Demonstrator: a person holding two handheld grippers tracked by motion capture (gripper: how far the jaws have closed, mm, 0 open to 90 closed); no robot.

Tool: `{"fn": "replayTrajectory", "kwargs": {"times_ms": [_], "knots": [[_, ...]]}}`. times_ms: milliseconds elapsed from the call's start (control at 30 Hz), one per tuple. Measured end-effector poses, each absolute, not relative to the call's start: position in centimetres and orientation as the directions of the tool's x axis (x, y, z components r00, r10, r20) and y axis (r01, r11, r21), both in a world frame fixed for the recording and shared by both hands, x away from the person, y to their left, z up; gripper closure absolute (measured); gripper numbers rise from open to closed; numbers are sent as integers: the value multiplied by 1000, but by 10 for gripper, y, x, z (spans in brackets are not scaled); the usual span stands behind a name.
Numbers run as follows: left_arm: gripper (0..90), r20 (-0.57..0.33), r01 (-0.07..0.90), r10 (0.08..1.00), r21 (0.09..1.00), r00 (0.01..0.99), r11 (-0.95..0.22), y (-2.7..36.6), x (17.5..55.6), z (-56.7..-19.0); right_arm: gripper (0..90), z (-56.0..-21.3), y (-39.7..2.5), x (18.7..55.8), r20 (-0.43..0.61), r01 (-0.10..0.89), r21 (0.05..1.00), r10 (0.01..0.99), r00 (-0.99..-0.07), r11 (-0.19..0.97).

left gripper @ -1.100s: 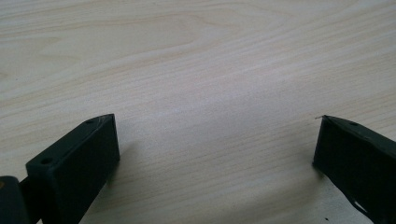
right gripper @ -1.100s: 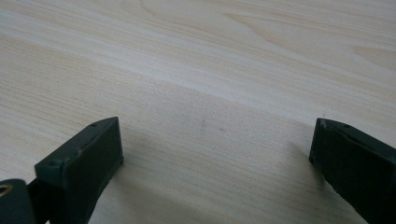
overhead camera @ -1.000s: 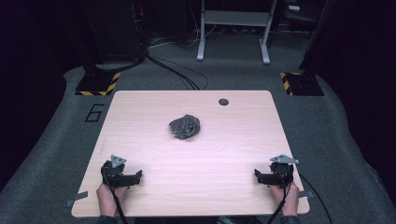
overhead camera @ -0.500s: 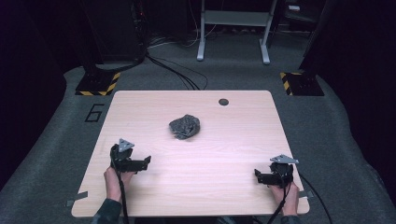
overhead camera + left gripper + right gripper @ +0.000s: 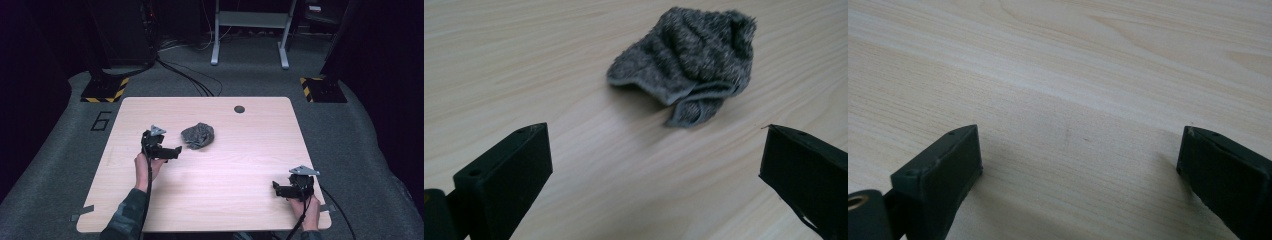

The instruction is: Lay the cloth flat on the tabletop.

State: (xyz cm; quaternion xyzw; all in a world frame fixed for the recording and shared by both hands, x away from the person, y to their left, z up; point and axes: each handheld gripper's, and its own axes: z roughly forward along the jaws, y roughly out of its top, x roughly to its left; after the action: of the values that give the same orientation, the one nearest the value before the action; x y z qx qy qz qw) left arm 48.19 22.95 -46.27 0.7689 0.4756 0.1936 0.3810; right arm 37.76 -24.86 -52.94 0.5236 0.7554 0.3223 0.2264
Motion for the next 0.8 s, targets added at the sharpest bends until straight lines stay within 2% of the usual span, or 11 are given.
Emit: {"fn": "replayTrajectory", "kwargs": {"times_ms": [233,367,567,700,767,800], "knots": [[2,-68,576,851,763,521,-292,194,514,-464,40,-529,-249,378,-5,645,724,937,-349,244],[7,-95,579,847,769,524,-272,176,529,-471,42,-530,-249,378,-6,642,727,937,-350,244],[17,-85,582,841,759,534,-293,155,545,-481,47,-529,-249,378,-8,640,727,936,-352,248],[59,-77,596,847,744,525,-302,147,552,-487,47,-529,-248,377,-5,641,729,937,-349,243],[128,-66,598,850,740,522,-309,143,554,-491,47,-529,-248,377,-7,642,727,937,-349,244],[128,-52,598,852,734,521,-321,142,555,-493,47,-529,-248,377,-7,642,727,937,-349,244]]}}
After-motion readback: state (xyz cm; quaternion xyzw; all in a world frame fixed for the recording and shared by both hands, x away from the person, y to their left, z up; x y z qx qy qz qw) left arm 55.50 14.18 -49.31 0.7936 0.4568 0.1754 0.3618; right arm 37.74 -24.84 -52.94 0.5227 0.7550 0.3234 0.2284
